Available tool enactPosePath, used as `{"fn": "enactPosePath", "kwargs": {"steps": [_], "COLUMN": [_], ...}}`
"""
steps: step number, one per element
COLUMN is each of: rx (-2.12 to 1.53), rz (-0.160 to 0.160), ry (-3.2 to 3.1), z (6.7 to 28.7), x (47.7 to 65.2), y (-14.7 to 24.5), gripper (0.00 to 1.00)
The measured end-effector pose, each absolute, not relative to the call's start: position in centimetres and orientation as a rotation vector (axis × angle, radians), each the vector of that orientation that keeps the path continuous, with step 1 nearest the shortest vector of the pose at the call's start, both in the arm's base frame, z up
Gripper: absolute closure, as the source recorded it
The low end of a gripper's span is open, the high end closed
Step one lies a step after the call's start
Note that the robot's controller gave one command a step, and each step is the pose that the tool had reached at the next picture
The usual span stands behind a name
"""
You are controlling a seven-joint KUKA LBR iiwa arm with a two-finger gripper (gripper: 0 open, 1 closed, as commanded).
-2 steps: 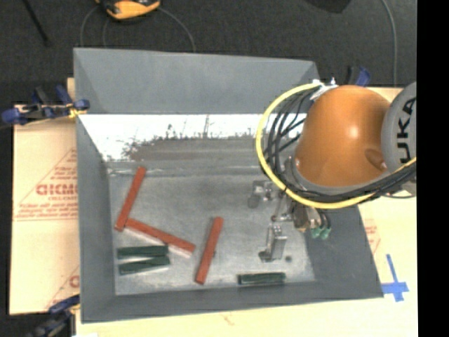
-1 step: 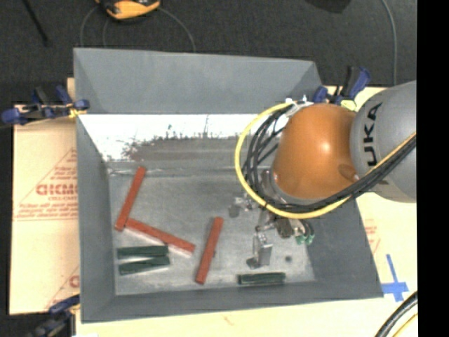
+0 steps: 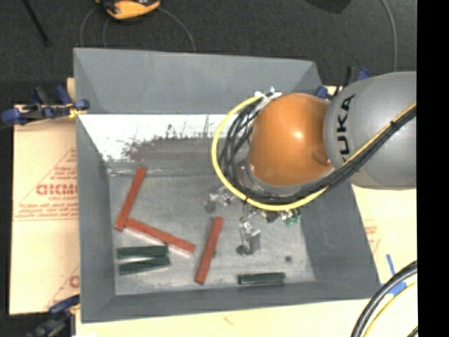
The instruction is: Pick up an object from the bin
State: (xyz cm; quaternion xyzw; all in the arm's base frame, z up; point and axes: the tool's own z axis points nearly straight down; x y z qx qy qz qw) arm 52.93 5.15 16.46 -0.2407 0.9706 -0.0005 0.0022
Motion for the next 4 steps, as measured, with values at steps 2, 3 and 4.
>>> {"fn": "enactPosePath", "kwargs": {"steps": [2,3,4], "rx": [-1.327,-1.695,-1.694], "rz": [-0.004,0.000,0.000], "ry": [2.841,2.640,2.641], "z": [9.1,7.1,7.1], "x": [57.0,56.3,56.3], "y": [5.5,5.7,5.7], "gripper": [0.00,1.00,1.00]}}
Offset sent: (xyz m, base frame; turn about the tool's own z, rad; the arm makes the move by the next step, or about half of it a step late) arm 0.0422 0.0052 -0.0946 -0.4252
